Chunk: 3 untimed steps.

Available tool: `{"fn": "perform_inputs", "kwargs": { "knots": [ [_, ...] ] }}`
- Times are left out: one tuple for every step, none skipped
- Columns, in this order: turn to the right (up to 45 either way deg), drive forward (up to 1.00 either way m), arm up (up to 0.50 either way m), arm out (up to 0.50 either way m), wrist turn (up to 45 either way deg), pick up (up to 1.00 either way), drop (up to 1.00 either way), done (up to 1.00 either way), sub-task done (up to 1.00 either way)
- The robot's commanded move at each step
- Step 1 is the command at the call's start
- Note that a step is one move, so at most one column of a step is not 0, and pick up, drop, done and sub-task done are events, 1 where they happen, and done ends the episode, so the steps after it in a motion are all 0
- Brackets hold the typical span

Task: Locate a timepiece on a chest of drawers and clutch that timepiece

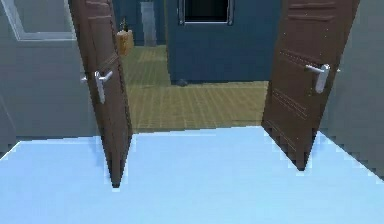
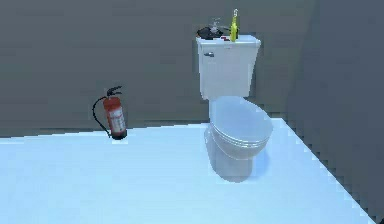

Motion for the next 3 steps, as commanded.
{"fn": "perform_inputs", "kwargs": {
  "knots": [
    [3.0, 0.0, 0.0, 0.0, 0.0, 0.0, 0.0, 0.0, 0.0],
    [0.0, 1.0, 0.0, 0.0, 0.0, 0.0, 0.0, 0.0, 0.0],
    [0.0, 1.0, 0.0, 0.0, 0.0, 0.0, 0.0, 0.0, 0.0]
  ]
}}
